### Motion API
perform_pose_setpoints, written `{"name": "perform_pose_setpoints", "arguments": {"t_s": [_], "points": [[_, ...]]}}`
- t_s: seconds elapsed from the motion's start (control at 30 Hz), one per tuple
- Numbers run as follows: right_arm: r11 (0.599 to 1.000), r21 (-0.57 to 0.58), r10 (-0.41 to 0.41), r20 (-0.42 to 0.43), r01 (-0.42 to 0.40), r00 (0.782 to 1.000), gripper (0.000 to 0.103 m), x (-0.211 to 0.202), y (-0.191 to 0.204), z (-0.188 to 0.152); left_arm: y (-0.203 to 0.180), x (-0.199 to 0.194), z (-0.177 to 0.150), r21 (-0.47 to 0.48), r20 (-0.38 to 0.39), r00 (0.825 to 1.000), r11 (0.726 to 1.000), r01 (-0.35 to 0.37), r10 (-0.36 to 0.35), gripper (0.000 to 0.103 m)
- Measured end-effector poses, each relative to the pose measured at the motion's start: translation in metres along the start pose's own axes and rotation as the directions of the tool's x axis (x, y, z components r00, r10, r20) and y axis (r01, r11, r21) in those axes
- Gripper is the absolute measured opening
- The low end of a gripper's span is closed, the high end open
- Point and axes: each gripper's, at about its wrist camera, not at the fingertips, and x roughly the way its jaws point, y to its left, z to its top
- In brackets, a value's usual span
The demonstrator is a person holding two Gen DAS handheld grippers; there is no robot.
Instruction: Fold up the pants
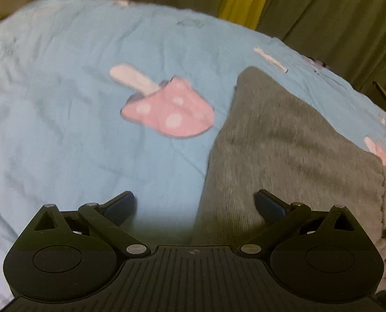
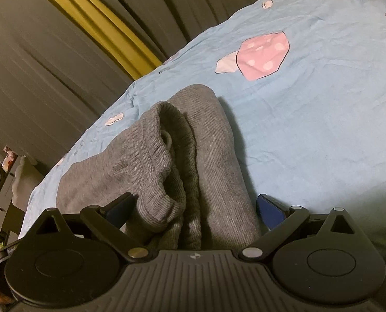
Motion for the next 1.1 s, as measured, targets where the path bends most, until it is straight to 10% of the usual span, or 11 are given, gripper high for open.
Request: {"name": "perform_pose_setpoints", "arguments": {"t_s": [0.3,0.43,0.7,0.93,1.1], "points": [[0.990,-0.138,-0.004,0.174,0.028,0.985,0.096,-0.037,0.031,0.004,0.013,-0.018,-0.005,-0.081,0.020,0.998,0.995,-0.057,0.058,0.103],[0.986,-0.164,-0.004,0.078,0.017,0.997,0.052,-0.020,0.037,0.001,0.007,-0.014,-0.005,-0.045,0.003,1.000,0.998,-0.031,0.031,0.103],[0.995,-0.086,0.055,-0.004,-0.055,0.998,0.061,-0.007,0.031,0.008,0.013,-0.007,-0.007,-0.095,-0.031,1.000,0.995,-0.006,0.003,0.103],[0.989,0.036,0.148,-0.093,-0.145,0.985,0.089,0.027,0.031,0.024,0.016,-0.002,-0.007,-0.122,-0.040,0.999,0.993,0.009,-0.014,0.103],[0.984,0.123,0.142,-0.078,-0.131,0.987,0.044,0.034,0.021,0.030,0.017,-0.002,-0.007,-0.128,-0.039,0.999,0.992,0.017,-0.022,0.103]]}}
